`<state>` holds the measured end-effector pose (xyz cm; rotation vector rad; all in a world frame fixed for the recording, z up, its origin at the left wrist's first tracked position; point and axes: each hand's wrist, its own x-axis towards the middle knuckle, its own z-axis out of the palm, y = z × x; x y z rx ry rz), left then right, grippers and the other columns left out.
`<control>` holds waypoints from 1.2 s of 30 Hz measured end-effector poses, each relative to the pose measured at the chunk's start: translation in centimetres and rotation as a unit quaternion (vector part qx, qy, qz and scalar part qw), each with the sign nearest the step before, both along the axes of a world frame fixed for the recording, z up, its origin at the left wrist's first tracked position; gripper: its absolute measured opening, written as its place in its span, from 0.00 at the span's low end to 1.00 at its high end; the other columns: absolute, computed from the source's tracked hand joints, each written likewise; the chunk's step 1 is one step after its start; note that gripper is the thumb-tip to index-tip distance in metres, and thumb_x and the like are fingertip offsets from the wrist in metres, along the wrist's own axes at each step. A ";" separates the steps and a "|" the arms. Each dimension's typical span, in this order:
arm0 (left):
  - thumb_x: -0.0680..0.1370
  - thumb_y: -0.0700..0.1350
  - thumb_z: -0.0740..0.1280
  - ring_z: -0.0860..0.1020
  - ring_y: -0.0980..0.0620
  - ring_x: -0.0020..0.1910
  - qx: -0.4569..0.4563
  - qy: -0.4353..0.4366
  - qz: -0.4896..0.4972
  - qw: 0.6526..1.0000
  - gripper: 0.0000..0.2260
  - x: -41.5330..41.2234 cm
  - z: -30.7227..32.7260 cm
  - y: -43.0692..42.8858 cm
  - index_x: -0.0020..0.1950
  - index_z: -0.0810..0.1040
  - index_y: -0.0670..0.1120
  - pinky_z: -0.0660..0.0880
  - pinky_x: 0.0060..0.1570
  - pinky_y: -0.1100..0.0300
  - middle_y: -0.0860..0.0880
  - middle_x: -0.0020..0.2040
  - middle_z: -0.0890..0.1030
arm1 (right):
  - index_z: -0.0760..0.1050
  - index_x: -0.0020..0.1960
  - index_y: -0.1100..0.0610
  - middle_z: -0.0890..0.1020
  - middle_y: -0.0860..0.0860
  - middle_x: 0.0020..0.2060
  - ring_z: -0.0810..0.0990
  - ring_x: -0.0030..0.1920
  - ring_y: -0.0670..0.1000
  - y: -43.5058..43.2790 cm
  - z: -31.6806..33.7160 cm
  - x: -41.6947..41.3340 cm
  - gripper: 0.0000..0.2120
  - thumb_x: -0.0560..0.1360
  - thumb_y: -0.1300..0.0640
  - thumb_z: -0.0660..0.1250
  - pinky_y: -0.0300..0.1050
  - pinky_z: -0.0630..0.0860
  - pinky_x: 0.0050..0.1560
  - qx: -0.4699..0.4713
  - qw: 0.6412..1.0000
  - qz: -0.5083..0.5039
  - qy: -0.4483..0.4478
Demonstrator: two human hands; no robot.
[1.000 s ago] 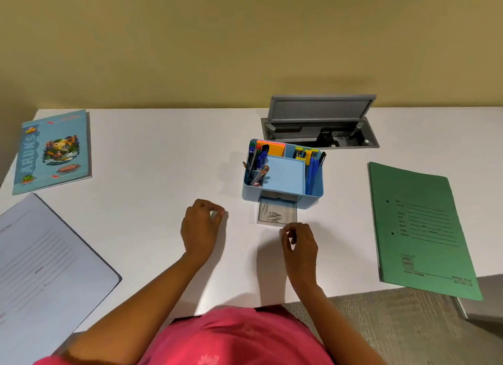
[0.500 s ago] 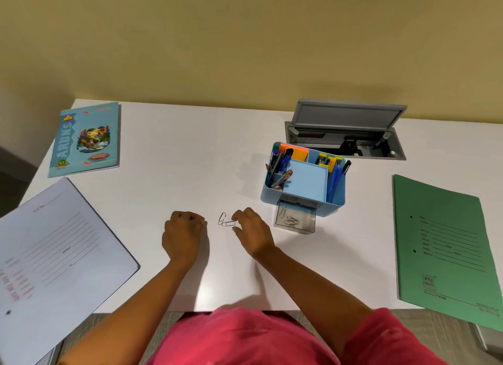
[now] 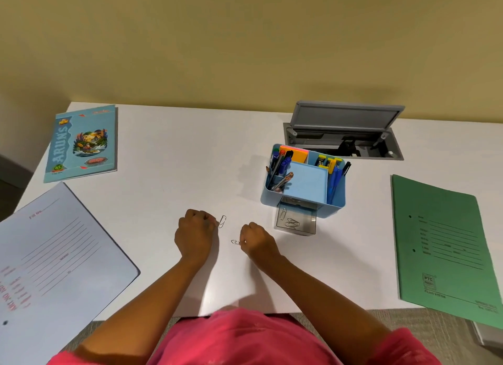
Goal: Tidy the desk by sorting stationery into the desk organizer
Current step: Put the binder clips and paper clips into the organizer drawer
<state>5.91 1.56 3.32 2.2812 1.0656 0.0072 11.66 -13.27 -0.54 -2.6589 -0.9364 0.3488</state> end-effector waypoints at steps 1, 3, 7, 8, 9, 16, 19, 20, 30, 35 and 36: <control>0.74 0.42 0.63 0.76 0.47 0.48 0.001 0.002 -0.007 1.000 0.10 0.1 0.0 -0.1 0.41 0.83 0.51 0.75 0.40 0.53 0.51 0.51 0.78 | 0.71 0.31 0.57 0.72 0.52 0.27 0.71 0.27 0.51 -0.6 0.0 -0.1 0.13 0.57 0.71 0.72 0.40 0.70 0.25 0.011 1.000 0.005 -0.020; 0.74 0.43 0.64 0.76 0.47 0.47 0.007 0.004 -0.026 1.000 0.09 0.4 0.0 -0.3 0.42 0.83 0.52 0.76 0.40 0.53 0.51 0.51 0.78 | 0.73 0.36 0.59 0.74 0.55 0.33 0.73 0.34 0.53 -2.1 1.4 -0.8 0.09 0.65 0.71 0.69 0.42 0.71 0.33 0.024 0.998 0.018 -0.046; 0.74 0.47 0.68 0.76 0.47 0.48 0.017 0.006 -0.048 0.999 0.04 0.6 -0.2 -0.6 0.43 0.82 0.51 0.74 0.38 0.54 0.51 0.50 0.78 | 0.72 0.41 0.60 0.74 0.53 0.40 0.70 0.40 0.50 -5.3 4.0 -0.6 0.06 0.72 0.70 0.64 0.43 0.69 0.39 0.155 0.980 -0.114 -0.041; 0.73 0.49 0.69 0.76 0.48 0.48 0.019 0.006 -0.053 0.998 0.04 0.6 -0.3 -0.6 0.43 0.82 0.51 0.73 0.37 0.55 0.51 0.50 0.78 | 0.71 0.41 0.60 0.74 0.52 0.40 0.69 0.40 0.48 -6.0 4.4 -0.4 0.07 0.71 0.70 0.66 0.41 0.69 0.39 0.186 0.970 -0.149 -0.049; 0.72 0.50 0.70 0.76 0.48 0.49 0.019 0.007 -0.056 0.998 0.04 0.7 -0.4 -0.6 0.44 0.82 0.51 0.72 0.37 0.56 0.52 0.50 0.78 | 0.71 0.42 0.60 0.74 0.52 0.41 0.69 0.41 0.47 -6.7 4.4 0.0 0.08 0.71 0.70 0.66 0.39 0.69 0.40 0.210 0.960 -0.178 -0.058; 0.72 0.50 0.71 0.74 0.46 0.50 0.053 0.028 -0.079 0.995 0.05 0.8 -1.1 -1.0 0.46 0.81 0.50 0.69 0.37 0.57 0.50 0.50 0.77 | 0.72 0.46 0.58 0.76 0.54 0.45 0.74 0.47 0.51 -9.1 3.7 2.1 0.04 0.75 0.64 0.67 0.42 0.75 0.42 0.196 0.937 -0.279 -0.072; 0.72 0.48 0.70 0.75 0.45 0.49 0.058 0.036 -0.080 0.994 0.05 0.8 -1.3 -1.2 0.47 0.81 0.49 0.72 0.38 0.55 0.49 0.51 0.77 | 0.71 0.46 0.57 0.76 0.54 0.45 0.74 0.47 0.51 -9.2 3.2 2.6 0.05 0.75 0.63 0.67 0.46 0.78 0.43 0.182 0.937 -0.291 -0.062; 0.73 0.48 0.70 0.75 0.45 0.49 0.053 0.036 -0.076 0.995 0.05 0.7 -1.4 -1.2 0.47 0.81 0.49 0.73 0.38 0.54 0.48 0.51 0.77 | 0.71 0.46 0.57 0.76 0.53 0.45 0.74 0.47 0.51 -9.2 3.1 2.7 0.06 0.74 0.63 0.67 0.47 0.78 0.43 0.177 0.938 -0.294 -0.057; 0.73 0.45 0.68 0.76 0.43 0.42 0.122 0.049 -0.101 0.986 0.04 1.3 -1.6 -1.5 0.42 0.82 0.47 0.70 0.33 0.56 0.46 0.44 0.79 | 0.69 0.47 0.55 0.75 0.50 0.43 0.75 0.44 0.50 -10.5 3.5 1.2 0.07 0.75 0.62 0.67 0.44 0.75 0.39 0.194 0.925 -0.315 -0.087; 0.63 0.42 0.76 0.73 0.45 0.28 0.177 0.070 -0.154 0.970 0.06 1.6 -2.2 -1.8 0.30 0.79 0.45 0.63 0.27 0.61 0.47 0.30 0.75 | 0.71 0.45 0.57 0.73 0.49 0.39 0.72 0.40 0.49 -11.3 3.9 -0.1 0.07 0.73 0.65 0.68 0.39 0.66 0.40 0.198 0.917 -0.329 -0.105; 0.64 0.42 0.75 0.73 0.44 0.28 0.165 0.056 -0.155 0.972 0.07 1.7 -1.9 -2.0 0.30 0.79 0.45 0.63 0.26 0.60 0.47 0.30 0.76 | 0.71 0.45 0.57 0.73 0.48 0.39 0.71 0.40 0.49 -11.5 4.0 -0.3 0.07 0.73 0.66 0.68 0.39 0.66 0.39 0.199 0.916 -0.332 -0.107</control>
